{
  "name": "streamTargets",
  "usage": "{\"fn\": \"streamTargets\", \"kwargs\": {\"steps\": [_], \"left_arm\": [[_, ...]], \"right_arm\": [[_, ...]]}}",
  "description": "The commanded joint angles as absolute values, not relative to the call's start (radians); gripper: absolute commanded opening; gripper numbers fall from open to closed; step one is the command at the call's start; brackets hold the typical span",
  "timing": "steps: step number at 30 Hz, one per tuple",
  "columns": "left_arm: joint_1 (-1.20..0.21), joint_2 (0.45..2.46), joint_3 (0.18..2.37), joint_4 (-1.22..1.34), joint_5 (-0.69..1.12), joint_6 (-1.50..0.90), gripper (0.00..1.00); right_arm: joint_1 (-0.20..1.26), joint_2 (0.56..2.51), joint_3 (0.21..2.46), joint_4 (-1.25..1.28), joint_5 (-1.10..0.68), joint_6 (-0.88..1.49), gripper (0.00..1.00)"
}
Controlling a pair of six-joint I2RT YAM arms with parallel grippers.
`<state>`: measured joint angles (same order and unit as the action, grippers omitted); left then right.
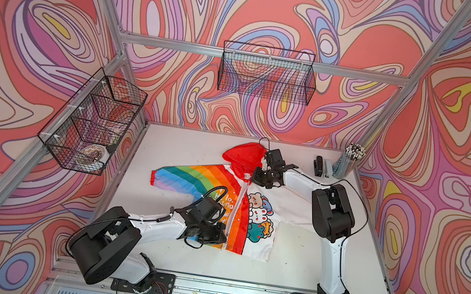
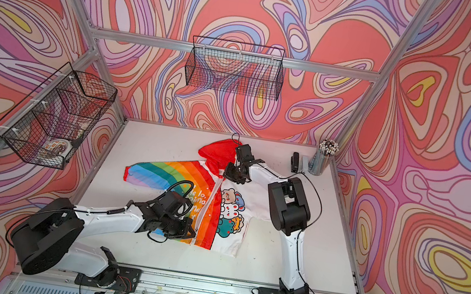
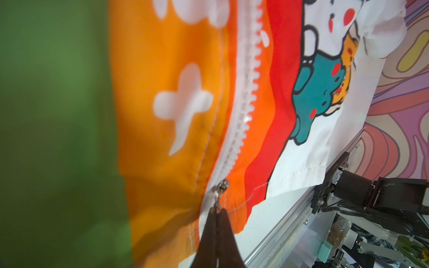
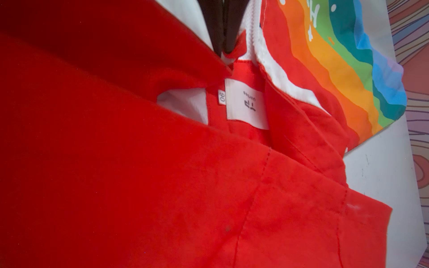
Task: Unzip the jacket
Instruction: Unzip the zipper on the jacket.
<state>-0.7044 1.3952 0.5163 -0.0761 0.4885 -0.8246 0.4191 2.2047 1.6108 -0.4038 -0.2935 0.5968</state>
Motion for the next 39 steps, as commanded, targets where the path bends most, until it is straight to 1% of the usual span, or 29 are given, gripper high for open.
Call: {"fn": "streamTargets", "kwargs": {"steps": [1, 24, 31, 33, 35, 37, 39], "left_arm": [[-0.720, 1.373, 0.479, -0.129, 0.470, -0.847, 0.00], [-0.760, 1.237, 0.427, -0.234, 0.436, -0.868, 0.00], [-0.760, 1.249, 0.423, -0.212, 0.433, -0.876, 0.00], [-0.761, 1.257, 0.427, -0.200, 0.436, -0.879, 0.00], [-0.761, 1.259, 0.432, -0.198, 0.436, -0.879, 0.00], [-0.760, 1.261, 0.438, -0.198, 0.435, -0.877, 0.00], [-0.761, 1.263, 0.442, -0.198, 0.435, -0.876, 0.00]], "right_arm": [[0.406, 2.233, 1.641, -0.377, -0.280, 0.604, 0.00], [0.406, 2.261, 1.662, -0.389, -0.260, 0.604, 0.00], [0.406, 2.227, 1.646, -0.383, -0.262, 0.578, 0.00], [0.407, 2.191, 1.624, -0.358, -0.264, 0.558, 0.12], [0.406, 2.158, 1.608, -0.340, -0.266, 0.532, 0.22], [0.406, 2.130, 1.593, -0.319, -0.277, 0.507, 0.28], [0.408, 2.116, 1.583, -0.304, -0.297, 0.478, 0.32]]}}
